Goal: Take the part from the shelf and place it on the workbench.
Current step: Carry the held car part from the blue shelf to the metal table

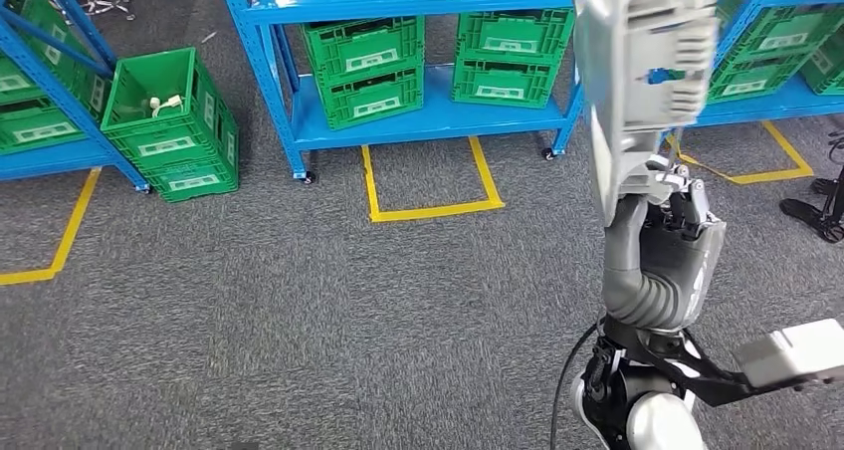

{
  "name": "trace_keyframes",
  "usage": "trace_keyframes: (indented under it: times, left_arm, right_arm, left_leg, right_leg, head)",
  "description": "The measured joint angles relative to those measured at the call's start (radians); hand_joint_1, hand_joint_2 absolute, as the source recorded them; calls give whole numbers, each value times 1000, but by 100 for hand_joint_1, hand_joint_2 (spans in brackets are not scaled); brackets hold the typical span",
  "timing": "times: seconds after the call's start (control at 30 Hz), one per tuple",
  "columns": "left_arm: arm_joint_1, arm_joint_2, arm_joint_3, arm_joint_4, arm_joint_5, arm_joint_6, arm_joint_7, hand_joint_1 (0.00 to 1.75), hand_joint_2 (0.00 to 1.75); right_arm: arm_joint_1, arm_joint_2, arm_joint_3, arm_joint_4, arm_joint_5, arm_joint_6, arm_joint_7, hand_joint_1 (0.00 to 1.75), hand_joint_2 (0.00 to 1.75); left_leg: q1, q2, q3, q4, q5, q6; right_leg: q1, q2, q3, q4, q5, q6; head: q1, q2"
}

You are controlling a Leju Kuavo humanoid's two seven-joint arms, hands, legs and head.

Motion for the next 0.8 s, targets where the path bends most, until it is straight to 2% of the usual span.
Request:
trace_keyframes:
  times: [0.03,0.07,0.1,0.13,0.17,0.2,0.27,0.3,0.33,0.37,0.4,0.47,0.5,0.53,0.6,0.63,0.67,0.73,0.77,0.8]
  left_arm:
    - [1,0,0,0,3,-6,3,0,175]
    - [3,0,0,0,4,-12,5,0,175]
    - [4,1,0,0,5,-16,8,0,175]
    - [5,1,0,0,5,-19,10,0,175]
    - [6,2,0,0,4,-23,14,0,175]
    - [6,2,0,0,3,-26,18,0,175]
    - [7,1,-6,0,-3,-33,29,0,175]
    - [8,1,-10,0,-6,-36,34,0,175]
    - [9,1,-13,0,-9,-39,38,0,175]
    - [10,1,-15,0,-11,-41,40,0,175]
    - [11,1,-16,0,-13,-42,42,0,175]
    - [10,3,-17,0,-16,-43,46,0,175]
    - [10,4,-17,0,-17,-43,48,0,175]
    - [10,5,-17,0,-18,-44,50,0,175]
    - [11,6,-17,0,-19,-45,54,0,175]
    - [12,7,-17,0,-19,-45,54,0,175]
    - [11,8,-17,0,-19,-46,55,0,175]
    - [10,7,-17,0,-20,-48,54,0,175]
    - [9,7,-17,0,-21,-50,54,0,175]
    - [9,6,-18,0,-21,-52,53,0,175]
  right_arm:
    - [2,0,0,4,11,0,6,175,175]
    - [5,1,0,8,23,0,11,175,175]
    - [6,2,1,12,34,0,15,175,175]
    - [8,3,1,15,44,0,19,175,175]
    - [10,5,1,17,53,0,22,175,175]
    - [11,7,1,19,59,0,25,175,175]
    - [13,11,2,24,63,0,28,175,175]
    - [15,13,2,27,63,0,28,175,175]
    - [16,15,2,30,63,0,28,175,175]
    - [17,16,3,32,64,0,28,175,175]
    - [18,17,3,34,67,0,28,175,175]
    - [21,17,5,34,77,0,27,175,175]
    - [22,17,6,34,83,0,26,175,175]
    - [23,17,7,34,89,0,24,175,175]
    - [23,17,10,32,97,0,22,175,175]
    - [23,17,11,31,99,0,21,175,175]
    - [23,17,12,30,101,0,21,175,175]
    - [24,17,16,29,102,0,20,175,175]
    - [25,18,18,29,103,0,20,175,175]
    - [25,18,21,29,104,0,19,175,175]
  left_leg:
    - [0,1,-4,2,7,-5]
    - [0,2,-6,4,14,-9]
    - [2,1,-10,6,16,-15]
    - [4,-2,-16,17,4,-20]
    - [7,-5,-28,45,-24,-26]
    - [11,-8,-46,93,-67,-32]
    - [17,-11,-85,225,-150,-42]
    - [19,-12,-96,275,-167,-44]
    - [20,-11,-93,296,-164,-45]
    - [20,-8,-71,279,-144,-43]
    - [19,2,-32,225,-116,-39]
    - [8,49,54,91,-86,-24]
    - [1,68,80,45,-82,-16]
    - [-4,78,90,23,-85,-10]
    - [-2,57,91,8,-82,-3]
    - [2,44,92,0,-79,2]
    - [7,30,93,-7,-76,6]
    - [13,4,93,-13,-70,13]
    - [14,-9,92,-13,-68,15]
    - [14,-23,91,-12,-67,15]
  right_leg:
    - [4,0,16,-29,-14,-8]
    - [8,0,20,-44,-14,-18]
    - [9,-5,14,-41,-9,-28]
    - [9,-10,8,-41,-2,-38]
    - [8,-16,2,-41,6,-47]
    - [8,-23,-4,-42,12,-54]
    - [14,-37,-17,-40,22,-61]
    - [17,-45,-23,-38,25,-62]
    - [19,-53,-29,-35,27,-62]
    - [21,-61,-34,-30,28,-61]
    - [22,-70,-38,-26,28,-60]
    - [26,-89,-42,-18,24,-55]
    - [28,-99,-42,-16,24,-52]
    - [30,-109,-44,-15,24,-49]
    - [31,-128,-46,-13,20,-43]
    - [31,-119,-49,-6,11,-38]
    - [29,-97,-59,20,-8,-33]
    - [20,-34,-104,132,-70,-21]
    - [16,-16,-136,206,-101,-16]
    - [13,-8,-162,263,-118,-12]
  head:
    - [-1,0]
    - [-2,0]
    - [-3,0]
    - [-5,0]
    - [-8,0]
    - [-12,0]
    - [-19,0]
    - [-20,0]
    - [-21,0]
    - [-21,0]
    - [-22,0]
    - [-21,0]
    - [-20,0]
    - [-19,0]
    - [-19,0]
    - [-18,0]
    - [-16,0]
    - [-5,0]
    - [-1,0]
    - [3,0]
